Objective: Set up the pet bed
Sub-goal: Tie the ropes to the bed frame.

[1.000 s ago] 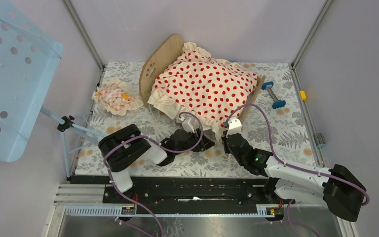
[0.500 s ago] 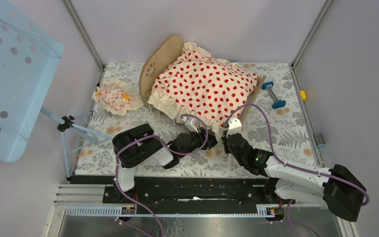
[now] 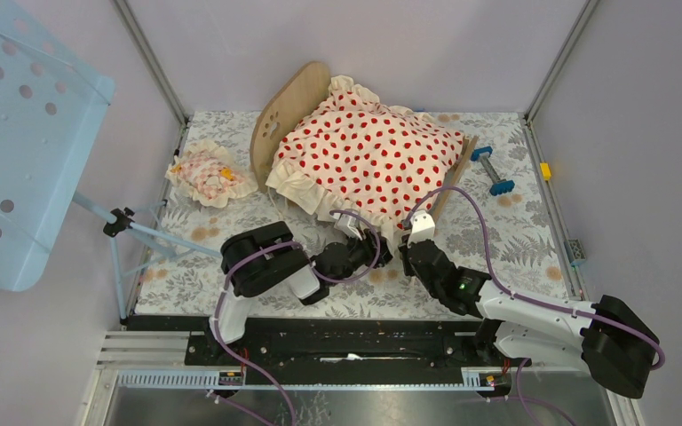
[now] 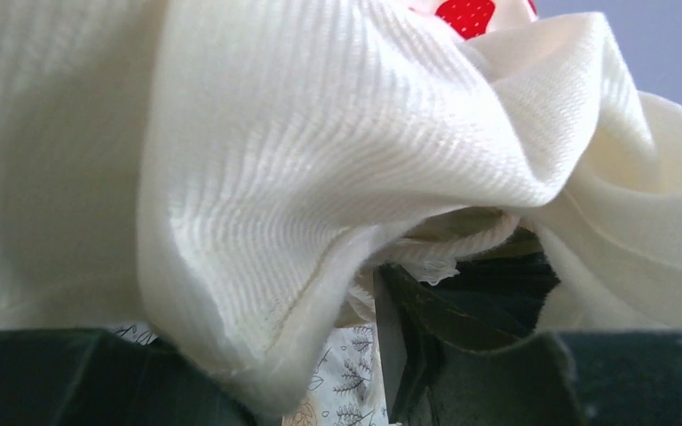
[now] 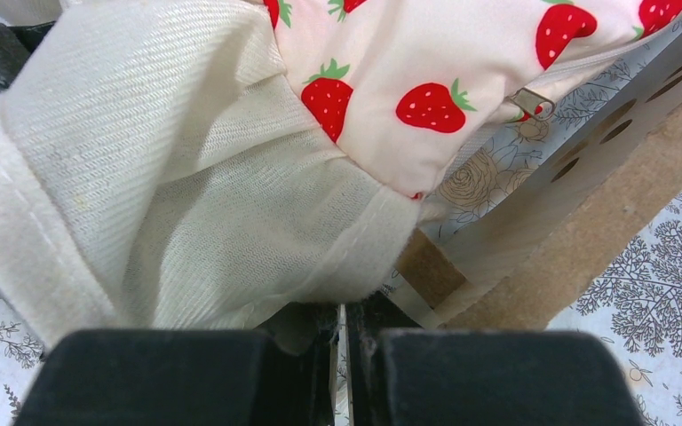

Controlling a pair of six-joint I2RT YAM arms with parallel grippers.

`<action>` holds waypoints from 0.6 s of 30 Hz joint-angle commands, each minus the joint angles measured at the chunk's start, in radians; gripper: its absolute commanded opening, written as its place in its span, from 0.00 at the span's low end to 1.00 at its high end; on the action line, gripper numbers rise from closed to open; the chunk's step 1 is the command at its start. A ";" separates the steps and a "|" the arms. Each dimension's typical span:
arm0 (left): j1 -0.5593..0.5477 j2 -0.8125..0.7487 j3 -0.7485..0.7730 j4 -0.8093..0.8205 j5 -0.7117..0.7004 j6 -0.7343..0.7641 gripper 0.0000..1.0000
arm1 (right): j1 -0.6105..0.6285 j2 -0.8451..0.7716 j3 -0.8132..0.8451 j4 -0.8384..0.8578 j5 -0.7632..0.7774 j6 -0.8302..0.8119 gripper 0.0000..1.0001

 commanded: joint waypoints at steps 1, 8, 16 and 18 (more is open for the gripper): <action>-0.007 0.018 0.032 0.139 -0.003 0.019 0.35 | -0.001 -0.008 -0.003 0.034 0.034 0.007 0.05; -0.007 0.018 0.030 0.148 0.011 0.010 0.06 | -0.001 -0.009 -0.005 0.035 0.035 0.008 0.05; -0.006 -0.038 0.002 0.136 0.049 0.022 0.00 | -0.002 -0.008 -0.003 0.030 0.045 0.014 0.05; -0.006 -0.060 -0.013 0.121 0.054 0.027 0.00 | -0.002 -0.001 0.001 0.029 0.047 0.013 0.05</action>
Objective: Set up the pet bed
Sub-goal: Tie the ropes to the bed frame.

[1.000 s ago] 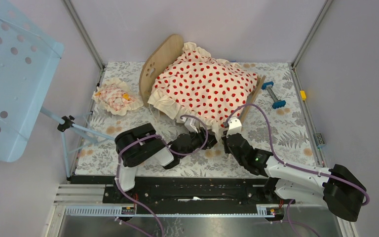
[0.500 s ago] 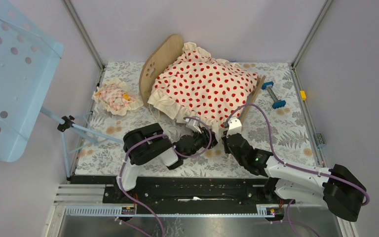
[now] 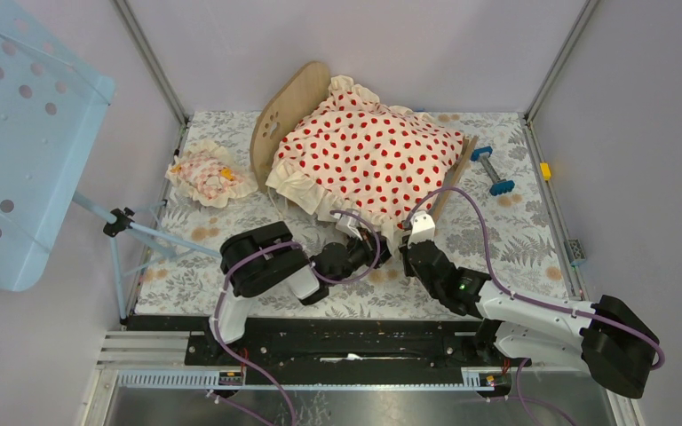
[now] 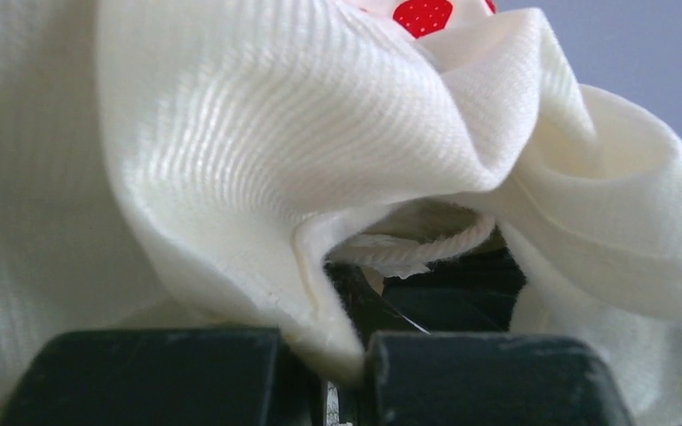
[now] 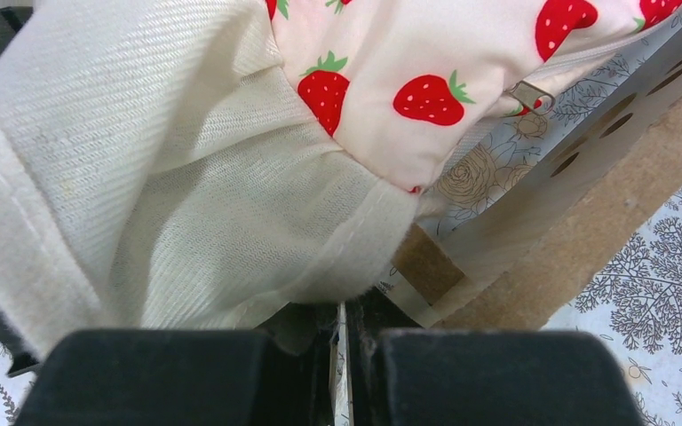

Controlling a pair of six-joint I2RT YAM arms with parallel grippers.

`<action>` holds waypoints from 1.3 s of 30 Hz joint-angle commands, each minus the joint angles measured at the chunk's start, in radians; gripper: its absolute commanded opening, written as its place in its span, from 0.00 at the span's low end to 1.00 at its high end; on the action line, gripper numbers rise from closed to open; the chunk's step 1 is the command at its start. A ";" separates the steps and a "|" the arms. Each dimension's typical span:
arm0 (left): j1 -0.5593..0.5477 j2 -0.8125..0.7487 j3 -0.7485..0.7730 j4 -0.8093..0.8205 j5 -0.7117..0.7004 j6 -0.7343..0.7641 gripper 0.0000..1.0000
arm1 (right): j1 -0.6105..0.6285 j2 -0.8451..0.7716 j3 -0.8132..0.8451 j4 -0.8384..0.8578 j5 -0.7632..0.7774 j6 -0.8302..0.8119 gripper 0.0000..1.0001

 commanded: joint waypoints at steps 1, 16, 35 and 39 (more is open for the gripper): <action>-0.004 -0.081 -0.028 0.071 0.029 0.023 0.00 | -0.002 0.005 0.011 0.028 0.044 0.011 0.05; -0.007 -0.157 -0.063 -0.083 0.074 0.045 0.00 | -0.002 0.042 0.044 0.061 0.058 -0.022 0.05; -0.008 -0.193 -0.074 -0.125 0.077 0.044 0.00 | -0.010 0.160 0.081 0.120 0.020 -0.055 0.04; -0.008 -0.197 -0.070 -0.130 0.084 0.045 0.00 | -0.017 0.179 0.089 0.138 -0.001 -0.070 0.04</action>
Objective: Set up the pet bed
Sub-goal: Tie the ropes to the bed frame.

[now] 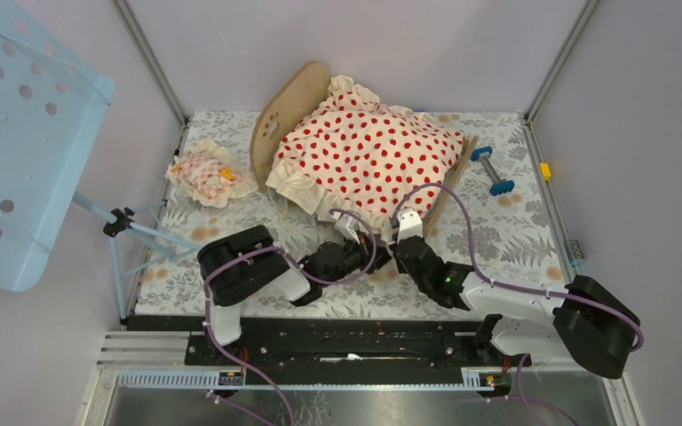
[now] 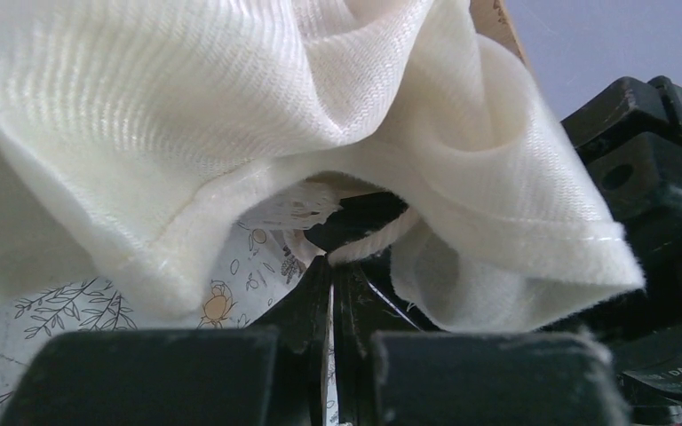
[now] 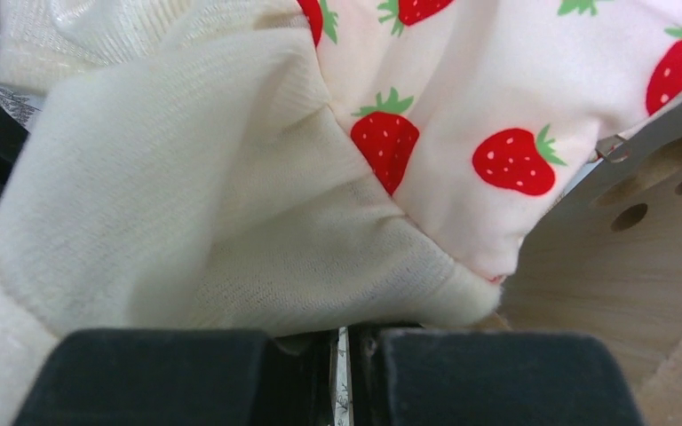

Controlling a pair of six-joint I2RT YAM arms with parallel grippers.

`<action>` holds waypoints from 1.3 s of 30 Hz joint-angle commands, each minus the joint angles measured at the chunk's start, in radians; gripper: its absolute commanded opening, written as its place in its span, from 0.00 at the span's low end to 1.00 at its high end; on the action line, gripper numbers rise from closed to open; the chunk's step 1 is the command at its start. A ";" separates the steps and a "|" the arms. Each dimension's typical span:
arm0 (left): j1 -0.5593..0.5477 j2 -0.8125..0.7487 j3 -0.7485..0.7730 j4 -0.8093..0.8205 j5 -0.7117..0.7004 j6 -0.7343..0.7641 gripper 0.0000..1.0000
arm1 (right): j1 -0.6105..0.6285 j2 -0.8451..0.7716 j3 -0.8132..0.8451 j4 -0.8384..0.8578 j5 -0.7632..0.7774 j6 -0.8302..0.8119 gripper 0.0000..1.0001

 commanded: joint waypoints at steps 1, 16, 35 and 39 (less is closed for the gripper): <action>-0.005 -0.044 0.006 0.023 0.015 0.020 0.00 | -0.014 0.016 0.049 0.064 -0.005 -0.027 0.04; -0.004 -0.057 0.017 -0.012 0.032 0.003 0.30 | -0.057 0.009 -0.001 0.170 -0.103 -0.052 0.04; 0.053 -0.231 -0.141 -0.063 -0.012 -0.127 0.44 | -0.080 0.014 -0.018 0.155 -0.104 -0.043 0.04; 0.071 -0.238 -0.191 -0.036 -0.029 -0.194 0.35 | -0.081 0.011 -0.020 0.151 -0.102 -0.043 0.04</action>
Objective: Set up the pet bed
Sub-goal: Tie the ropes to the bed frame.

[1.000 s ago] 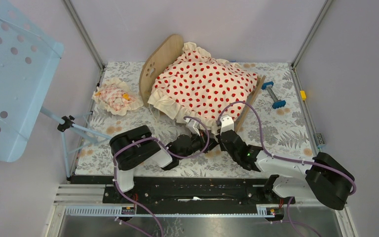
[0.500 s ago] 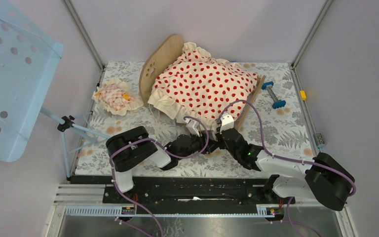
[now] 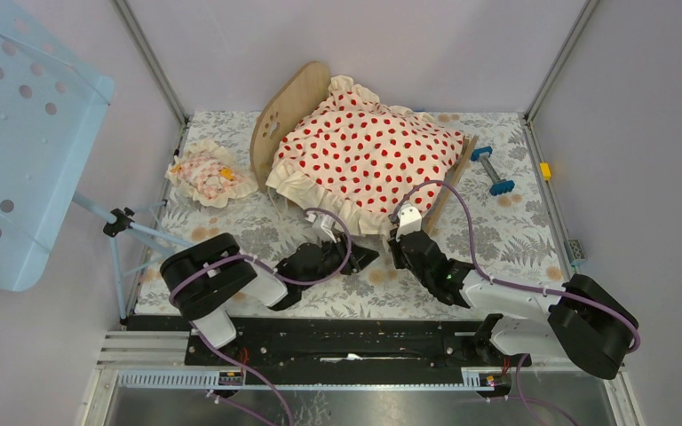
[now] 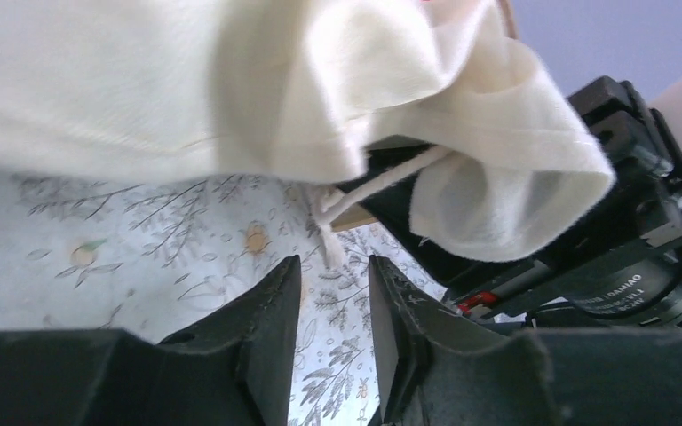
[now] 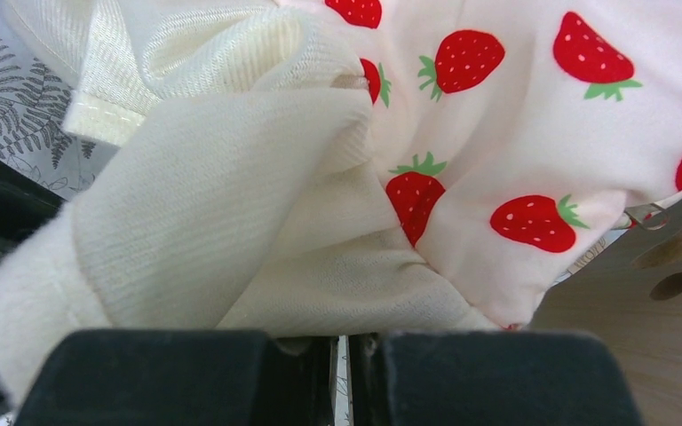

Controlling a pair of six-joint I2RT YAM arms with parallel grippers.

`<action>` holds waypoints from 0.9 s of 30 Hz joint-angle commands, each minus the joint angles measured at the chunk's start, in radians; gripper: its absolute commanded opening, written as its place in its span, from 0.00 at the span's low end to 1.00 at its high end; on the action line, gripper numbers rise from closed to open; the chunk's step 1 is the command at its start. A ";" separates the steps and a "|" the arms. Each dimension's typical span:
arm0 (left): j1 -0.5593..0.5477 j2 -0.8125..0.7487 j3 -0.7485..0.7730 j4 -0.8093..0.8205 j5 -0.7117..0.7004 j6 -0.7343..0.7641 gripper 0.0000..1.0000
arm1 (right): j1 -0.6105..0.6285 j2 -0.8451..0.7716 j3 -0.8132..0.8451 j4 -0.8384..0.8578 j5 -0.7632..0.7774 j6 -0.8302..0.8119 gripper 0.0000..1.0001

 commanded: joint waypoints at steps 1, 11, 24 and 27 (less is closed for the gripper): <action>0.020 -0.017 -0.053 0.092 -0.044 -0.103 0.34 | -0.020 -0.011 -0.011 0.020 0.033 0.002 0.04; 0.048 0.146 0.007 0.252 -0.077 -0.380 0.42 | -0.023 -0.011 -0.016 0.022 0.031 0.003 0.04; 0.042 0.342 0.109 0.448 -0.141 -0.615 0.48 | -0.027 -0.022 -0.016 0.019 0.030 0.003 0.04; 0.040 0.347 0.107 0.452 -0.166 -0.622 0.49 | -0.027 -0.021 -0.016 0.021 0.024 0.004 0.04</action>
